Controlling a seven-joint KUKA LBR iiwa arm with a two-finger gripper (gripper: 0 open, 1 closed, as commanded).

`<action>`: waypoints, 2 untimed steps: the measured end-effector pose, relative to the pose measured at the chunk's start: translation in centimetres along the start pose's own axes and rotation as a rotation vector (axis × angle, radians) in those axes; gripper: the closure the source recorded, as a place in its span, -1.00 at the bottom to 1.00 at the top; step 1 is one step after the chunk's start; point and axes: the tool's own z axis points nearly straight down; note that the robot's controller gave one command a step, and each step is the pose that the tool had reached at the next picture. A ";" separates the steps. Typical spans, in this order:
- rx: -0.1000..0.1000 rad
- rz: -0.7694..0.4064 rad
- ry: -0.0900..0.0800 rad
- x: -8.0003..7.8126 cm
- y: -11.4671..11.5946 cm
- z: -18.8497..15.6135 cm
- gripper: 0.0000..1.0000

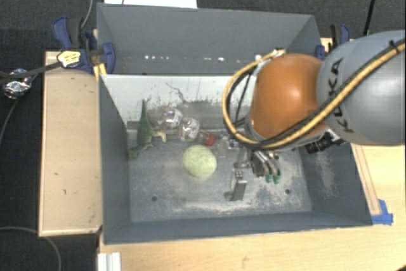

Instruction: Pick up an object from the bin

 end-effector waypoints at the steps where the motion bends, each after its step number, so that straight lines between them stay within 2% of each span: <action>1: -0.001 0.003 -0.008 -0.2 0.0 -0.4 -1.00; 2: -0.002 0.037 -0.014 -2.5 0.2 3.9 -1.00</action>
Offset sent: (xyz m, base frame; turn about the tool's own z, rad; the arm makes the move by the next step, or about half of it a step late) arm 0.0436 0.0038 -0.0967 0.0803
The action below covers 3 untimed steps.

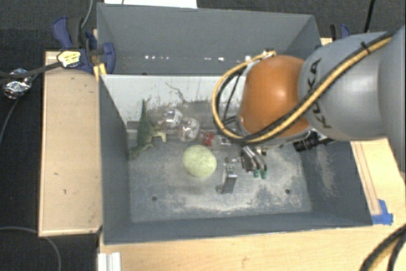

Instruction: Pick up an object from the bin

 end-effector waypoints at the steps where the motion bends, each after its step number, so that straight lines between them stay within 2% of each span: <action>1: 0.001 -0.093 0.006 -2.1 0.8 3.8 -1.00; 2: 0.000 -0.145 0.000 -3.3 1.0 5.1 -1.00; 3: -0.001 -0.202 0.004 -6.2 0.1 6.7 1.00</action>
Offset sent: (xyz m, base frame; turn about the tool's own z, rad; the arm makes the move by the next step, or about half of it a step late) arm 0.0436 0.0116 -0.0634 0.0671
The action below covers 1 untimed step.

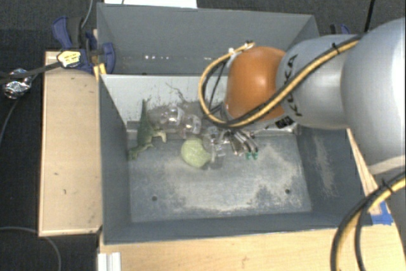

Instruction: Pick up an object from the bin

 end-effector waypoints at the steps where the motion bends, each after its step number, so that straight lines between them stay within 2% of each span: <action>1: 0.000 0.002 0.000 0.0 0.0 0.0 1.00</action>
Offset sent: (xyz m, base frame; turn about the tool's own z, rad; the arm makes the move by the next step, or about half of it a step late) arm -0.0038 -0.0145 0.0518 0.0056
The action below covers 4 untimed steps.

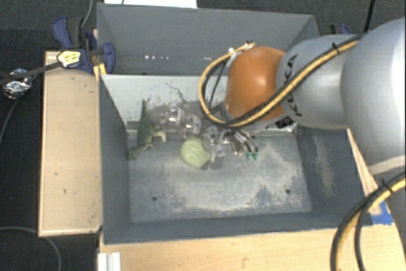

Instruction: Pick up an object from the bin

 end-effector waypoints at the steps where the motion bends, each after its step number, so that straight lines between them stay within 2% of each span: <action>1: 0.000 0.003 0.001 0.5 -0.7 -2.8 1.00; 2: 0.000 0.001 -0.002 0.4 -0.6 -4.3 -1.00; 3: -0.001 -0.001 -0.002 0.4 -0.4 -3.4 -1.00; 4: 0.000 -0.112 -0.004 0.9 0.5 -1.2 -1.00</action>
Offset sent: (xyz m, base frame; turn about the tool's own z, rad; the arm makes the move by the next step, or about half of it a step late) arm -0.0050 -0.0006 0.0164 0.0015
